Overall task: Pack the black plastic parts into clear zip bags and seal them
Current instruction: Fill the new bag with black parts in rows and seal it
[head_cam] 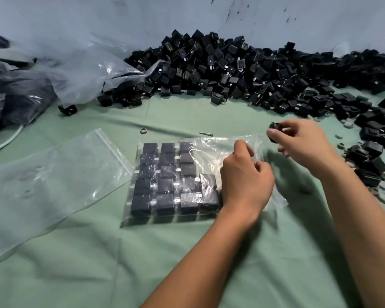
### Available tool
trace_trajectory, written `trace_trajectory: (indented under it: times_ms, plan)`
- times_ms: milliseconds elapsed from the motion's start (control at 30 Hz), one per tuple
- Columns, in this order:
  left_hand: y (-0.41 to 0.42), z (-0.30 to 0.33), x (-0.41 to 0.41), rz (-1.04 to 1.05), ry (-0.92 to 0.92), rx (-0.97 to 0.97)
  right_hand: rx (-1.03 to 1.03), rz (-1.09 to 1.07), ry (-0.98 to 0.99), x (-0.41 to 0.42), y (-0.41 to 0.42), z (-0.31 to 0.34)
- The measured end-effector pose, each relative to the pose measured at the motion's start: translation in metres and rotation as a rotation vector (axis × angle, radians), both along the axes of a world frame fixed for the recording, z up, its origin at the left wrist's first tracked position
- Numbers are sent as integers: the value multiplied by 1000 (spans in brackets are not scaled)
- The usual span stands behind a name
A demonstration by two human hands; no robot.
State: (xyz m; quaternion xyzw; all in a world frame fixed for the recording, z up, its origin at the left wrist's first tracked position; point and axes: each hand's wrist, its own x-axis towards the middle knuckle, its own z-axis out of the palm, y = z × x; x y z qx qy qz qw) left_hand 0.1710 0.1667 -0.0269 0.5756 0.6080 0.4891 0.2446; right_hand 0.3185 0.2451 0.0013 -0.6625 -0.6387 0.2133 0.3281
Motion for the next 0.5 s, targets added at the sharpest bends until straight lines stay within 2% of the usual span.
trace_trajectory:
  times_ms: [100, 200, 300, 433, 500]
  plan:
    - [0, 0, -1, 50, -26, 61, -85, 42, 60, 7, -32, 4]
    - [0, 2, -1, 79, -48, 132, -222, 184, -2, -1, -46, 9]
    - [-1, 3, -1, 69, -38, 184, -232, 260, -43, -11, -48, 14]
    - [-4, 6, -3, 58, 22, 227, -320, 478, -65, -21, -58, 24]
    - [-6, 9, -2, 53, 46, 266, -288, 460, -105, -26, -57, 23]
